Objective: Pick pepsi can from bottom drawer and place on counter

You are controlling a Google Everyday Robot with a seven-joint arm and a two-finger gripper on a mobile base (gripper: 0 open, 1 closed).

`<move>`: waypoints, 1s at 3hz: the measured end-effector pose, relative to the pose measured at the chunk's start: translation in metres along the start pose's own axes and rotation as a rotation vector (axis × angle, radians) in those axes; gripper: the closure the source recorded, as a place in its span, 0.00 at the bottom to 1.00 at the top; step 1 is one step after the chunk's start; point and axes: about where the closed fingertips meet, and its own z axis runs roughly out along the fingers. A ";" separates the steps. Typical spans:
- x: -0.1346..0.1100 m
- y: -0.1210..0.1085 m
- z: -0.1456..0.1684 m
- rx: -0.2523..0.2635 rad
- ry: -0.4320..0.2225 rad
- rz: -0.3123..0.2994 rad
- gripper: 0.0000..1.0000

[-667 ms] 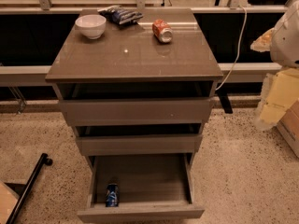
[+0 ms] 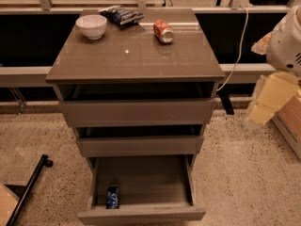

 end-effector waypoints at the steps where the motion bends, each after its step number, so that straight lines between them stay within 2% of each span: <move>1: -0.006 -0.004 0.039 0.030 -0.119 0.274 0.00; 2: -0.004 -0.013 0.073 0.044 -0.185 0.493 0.00; 3: 0.000 -0.024 0.120 0.013 -0.231 0.704 0.00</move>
Offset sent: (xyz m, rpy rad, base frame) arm 0.0636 0.0072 -0.1020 0.4804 -0.0121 -0.6770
